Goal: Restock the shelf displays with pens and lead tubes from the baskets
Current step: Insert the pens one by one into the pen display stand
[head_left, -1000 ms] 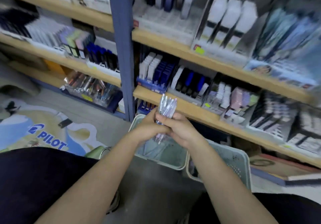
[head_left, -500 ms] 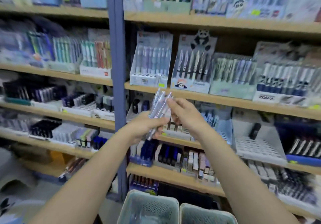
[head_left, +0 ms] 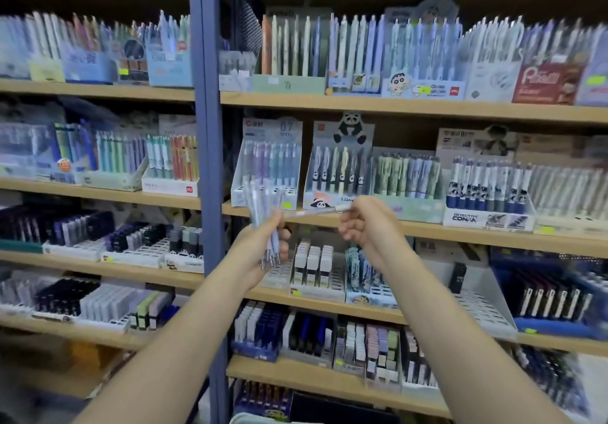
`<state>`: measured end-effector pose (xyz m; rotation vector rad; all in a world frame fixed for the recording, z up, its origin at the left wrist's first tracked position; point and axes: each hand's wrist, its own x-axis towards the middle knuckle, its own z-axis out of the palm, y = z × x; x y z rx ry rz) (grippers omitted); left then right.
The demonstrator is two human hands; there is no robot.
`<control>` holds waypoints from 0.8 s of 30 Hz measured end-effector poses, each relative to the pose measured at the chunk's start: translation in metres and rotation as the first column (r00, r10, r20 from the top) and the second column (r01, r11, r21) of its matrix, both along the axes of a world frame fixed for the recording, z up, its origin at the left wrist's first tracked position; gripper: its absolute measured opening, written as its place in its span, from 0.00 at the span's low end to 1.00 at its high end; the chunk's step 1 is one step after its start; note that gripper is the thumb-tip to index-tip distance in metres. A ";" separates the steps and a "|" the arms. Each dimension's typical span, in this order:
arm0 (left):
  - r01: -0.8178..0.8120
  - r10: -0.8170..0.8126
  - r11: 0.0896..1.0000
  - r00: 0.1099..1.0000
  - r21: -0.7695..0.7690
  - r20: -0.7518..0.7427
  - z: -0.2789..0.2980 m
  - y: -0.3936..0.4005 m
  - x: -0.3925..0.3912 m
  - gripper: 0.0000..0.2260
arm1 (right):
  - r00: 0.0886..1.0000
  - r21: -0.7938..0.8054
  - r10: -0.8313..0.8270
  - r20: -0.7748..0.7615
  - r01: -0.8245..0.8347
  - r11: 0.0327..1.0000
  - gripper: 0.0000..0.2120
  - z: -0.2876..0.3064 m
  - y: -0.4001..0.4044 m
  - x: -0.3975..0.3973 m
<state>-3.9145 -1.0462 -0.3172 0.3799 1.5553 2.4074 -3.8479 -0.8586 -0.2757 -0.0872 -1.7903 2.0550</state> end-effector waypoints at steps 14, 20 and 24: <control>-0.165 0.161 0.985 0.984 -0.048 -0.075 0.003 -0.010 -0.026 0.10 | 0.988 0.285 0.112 0.103 -0.137 0.949 0.08 -0.030 -0.063 -0.050; -0.242 0.219 0.958 0.964 -0.155 -0.151 0.006 -0.023 -0.046 0.08 | 0.992 0.292 0.117 0.052 -0.127 0.948 0.04 -0.027 -0.082 -0.076; -0.297 0.256 0.937 0.942 -0.184 -0.219 0.007 -0.039 -0.071 0.10 | 0.997 0.463 -0.072 -0.014 0.070 0.884 0.05 -0.018 -0.072 -0.101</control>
